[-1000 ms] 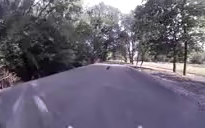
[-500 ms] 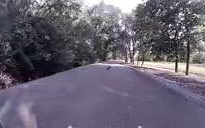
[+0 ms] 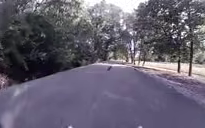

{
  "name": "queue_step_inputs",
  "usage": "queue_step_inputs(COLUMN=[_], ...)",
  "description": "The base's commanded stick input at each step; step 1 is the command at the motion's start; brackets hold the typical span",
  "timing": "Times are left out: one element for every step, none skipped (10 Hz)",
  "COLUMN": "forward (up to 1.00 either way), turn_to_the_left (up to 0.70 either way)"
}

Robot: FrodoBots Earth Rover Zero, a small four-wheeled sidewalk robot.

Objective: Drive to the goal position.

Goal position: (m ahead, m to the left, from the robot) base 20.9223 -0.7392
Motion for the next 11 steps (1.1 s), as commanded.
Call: queue_step_inputs(forward=[0.70, 0.70, 0.70, 0.70, 0.70, 0.70, 0.70, 0.70, 0.70, 0.70, 0.70], turn_to_the_left=[0.00, 0.00, 0.00, 0.00, 0.00, 0.00, 0.00, 0.00, 0.00, 0.00, 0.00])
